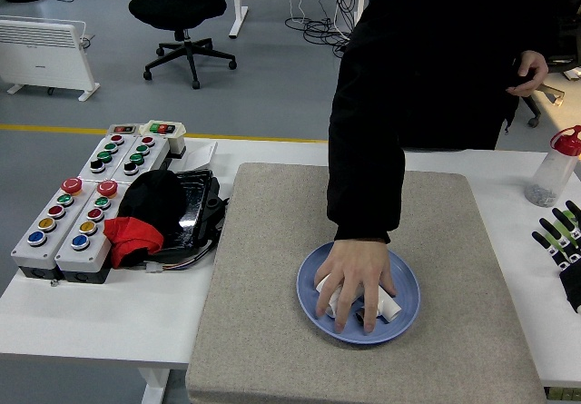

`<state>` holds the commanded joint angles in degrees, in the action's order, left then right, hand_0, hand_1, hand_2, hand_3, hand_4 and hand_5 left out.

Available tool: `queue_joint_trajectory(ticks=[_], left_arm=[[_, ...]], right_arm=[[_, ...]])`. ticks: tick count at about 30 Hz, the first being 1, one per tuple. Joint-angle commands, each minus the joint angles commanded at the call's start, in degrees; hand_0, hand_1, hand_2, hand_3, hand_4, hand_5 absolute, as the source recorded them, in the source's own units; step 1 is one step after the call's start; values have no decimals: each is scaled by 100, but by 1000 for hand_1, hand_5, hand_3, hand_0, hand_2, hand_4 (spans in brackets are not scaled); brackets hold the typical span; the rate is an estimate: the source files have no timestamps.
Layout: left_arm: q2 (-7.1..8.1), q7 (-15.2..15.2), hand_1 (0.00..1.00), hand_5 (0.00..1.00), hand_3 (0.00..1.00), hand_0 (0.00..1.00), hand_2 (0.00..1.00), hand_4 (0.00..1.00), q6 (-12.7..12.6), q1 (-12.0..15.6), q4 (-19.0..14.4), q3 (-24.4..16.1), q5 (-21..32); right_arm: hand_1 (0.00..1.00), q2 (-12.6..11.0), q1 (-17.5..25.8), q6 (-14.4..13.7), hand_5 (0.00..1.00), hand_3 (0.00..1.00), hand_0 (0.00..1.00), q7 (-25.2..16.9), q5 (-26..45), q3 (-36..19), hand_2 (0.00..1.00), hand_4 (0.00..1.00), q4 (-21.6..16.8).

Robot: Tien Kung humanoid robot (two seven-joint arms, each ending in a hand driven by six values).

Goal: Pick pipe place plate twice

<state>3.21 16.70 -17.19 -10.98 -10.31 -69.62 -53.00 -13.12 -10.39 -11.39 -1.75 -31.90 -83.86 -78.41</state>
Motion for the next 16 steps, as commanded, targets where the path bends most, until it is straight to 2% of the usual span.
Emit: queue_joint_trajectory(ticks=[16], left_arm=[[-4, -6, 754, 998, 661, 712, 718, 403, -1, -7, 0, -13, 0]], right_arm=[[758, 16, -16, -72, 673, 838, 777, 14, 38, -4, 840, 542, 27]])
